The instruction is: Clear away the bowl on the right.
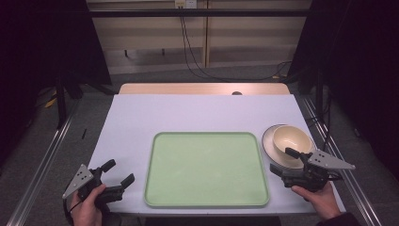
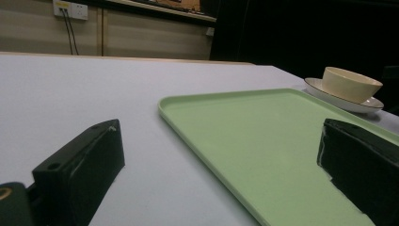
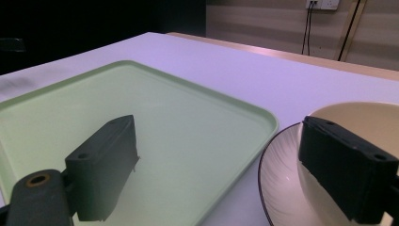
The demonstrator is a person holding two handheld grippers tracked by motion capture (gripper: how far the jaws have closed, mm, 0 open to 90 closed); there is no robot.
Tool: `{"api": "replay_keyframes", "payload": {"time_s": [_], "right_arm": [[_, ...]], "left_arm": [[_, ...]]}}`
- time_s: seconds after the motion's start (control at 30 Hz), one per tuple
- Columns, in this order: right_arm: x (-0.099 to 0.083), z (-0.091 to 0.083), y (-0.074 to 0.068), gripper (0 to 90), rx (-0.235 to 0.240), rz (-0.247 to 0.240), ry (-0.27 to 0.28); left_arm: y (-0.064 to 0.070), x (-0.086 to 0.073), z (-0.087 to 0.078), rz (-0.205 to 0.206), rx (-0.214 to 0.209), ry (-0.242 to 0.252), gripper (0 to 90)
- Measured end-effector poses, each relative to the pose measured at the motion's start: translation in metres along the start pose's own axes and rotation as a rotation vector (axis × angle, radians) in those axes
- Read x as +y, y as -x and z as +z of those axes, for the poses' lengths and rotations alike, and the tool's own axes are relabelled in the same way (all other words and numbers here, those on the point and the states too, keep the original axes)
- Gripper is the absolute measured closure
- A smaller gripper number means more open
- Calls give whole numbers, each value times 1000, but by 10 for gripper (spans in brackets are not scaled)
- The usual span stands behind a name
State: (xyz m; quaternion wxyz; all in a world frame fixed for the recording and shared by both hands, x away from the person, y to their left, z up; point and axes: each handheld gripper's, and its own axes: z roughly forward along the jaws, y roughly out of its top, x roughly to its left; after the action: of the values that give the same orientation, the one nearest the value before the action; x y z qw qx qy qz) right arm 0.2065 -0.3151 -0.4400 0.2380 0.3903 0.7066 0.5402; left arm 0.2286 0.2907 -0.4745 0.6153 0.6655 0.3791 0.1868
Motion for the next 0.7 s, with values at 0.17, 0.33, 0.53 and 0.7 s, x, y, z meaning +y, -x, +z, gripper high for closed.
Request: {"api": "replay_keyframes", "payload": {"time_s": [0.17, 0.33, 0.53, 0.7], "right_arm": [[0, 0, 1, 92, 2, 3, -13], [0, 1, 3, 80, 5, 10, -27], [0, 1, 4, 84, -6, 13, -36], [3, -1, 5, 114, 28, 28, -62]], "left_arm": [[0, 0, 0, 6, -6, -3, 12], [0, 0, 1, 9, 2, -7, 12], [0, 0, 1, 1, 3, -1, 12], [0, 0, 0, 8, 4, -5, 12]]}}
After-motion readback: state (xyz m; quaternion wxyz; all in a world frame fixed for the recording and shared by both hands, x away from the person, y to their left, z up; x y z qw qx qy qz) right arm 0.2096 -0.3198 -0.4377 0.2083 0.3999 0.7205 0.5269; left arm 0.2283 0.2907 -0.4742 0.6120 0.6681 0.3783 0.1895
